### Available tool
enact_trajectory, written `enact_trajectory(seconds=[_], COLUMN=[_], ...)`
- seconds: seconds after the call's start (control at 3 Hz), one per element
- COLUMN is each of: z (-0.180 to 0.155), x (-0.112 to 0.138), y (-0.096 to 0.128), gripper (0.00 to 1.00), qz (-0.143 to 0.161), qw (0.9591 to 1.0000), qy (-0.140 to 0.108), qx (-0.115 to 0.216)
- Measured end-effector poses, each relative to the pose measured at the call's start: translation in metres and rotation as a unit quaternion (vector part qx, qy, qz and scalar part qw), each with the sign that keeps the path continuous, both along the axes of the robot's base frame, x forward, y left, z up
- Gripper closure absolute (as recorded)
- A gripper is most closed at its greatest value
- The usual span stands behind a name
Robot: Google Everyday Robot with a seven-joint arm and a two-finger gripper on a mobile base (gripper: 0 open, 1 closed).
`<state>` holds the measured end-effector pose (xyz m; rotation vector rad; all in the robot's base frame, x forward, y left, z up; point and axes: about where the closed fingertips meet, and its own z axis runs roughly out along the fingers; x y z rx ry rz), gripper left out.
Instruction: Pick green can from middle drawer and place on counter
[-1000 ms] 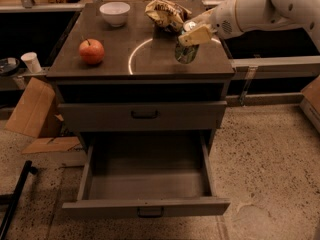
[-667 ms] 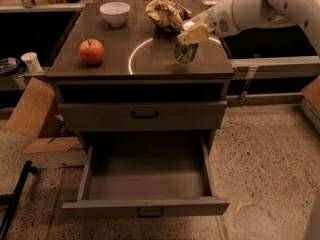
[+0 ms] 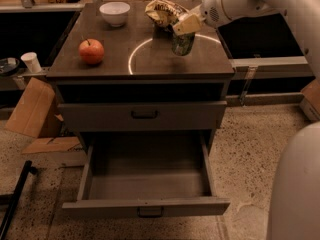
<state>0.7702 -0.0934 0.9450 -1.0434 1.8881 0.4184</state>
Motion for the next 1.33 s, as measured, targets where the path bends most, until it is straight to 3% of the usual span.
enact_trajectory(seconds=[0.67,1.33], z=[-0.016,-0.027], x=[0.033,0.051], y=[0.001,0.002], gripper=[1.0,0.59], qz=[-0.044,-0.061], qw=[0.9983,0.9965], qy=[0.033,0.051], qx=[0.02,0.026])
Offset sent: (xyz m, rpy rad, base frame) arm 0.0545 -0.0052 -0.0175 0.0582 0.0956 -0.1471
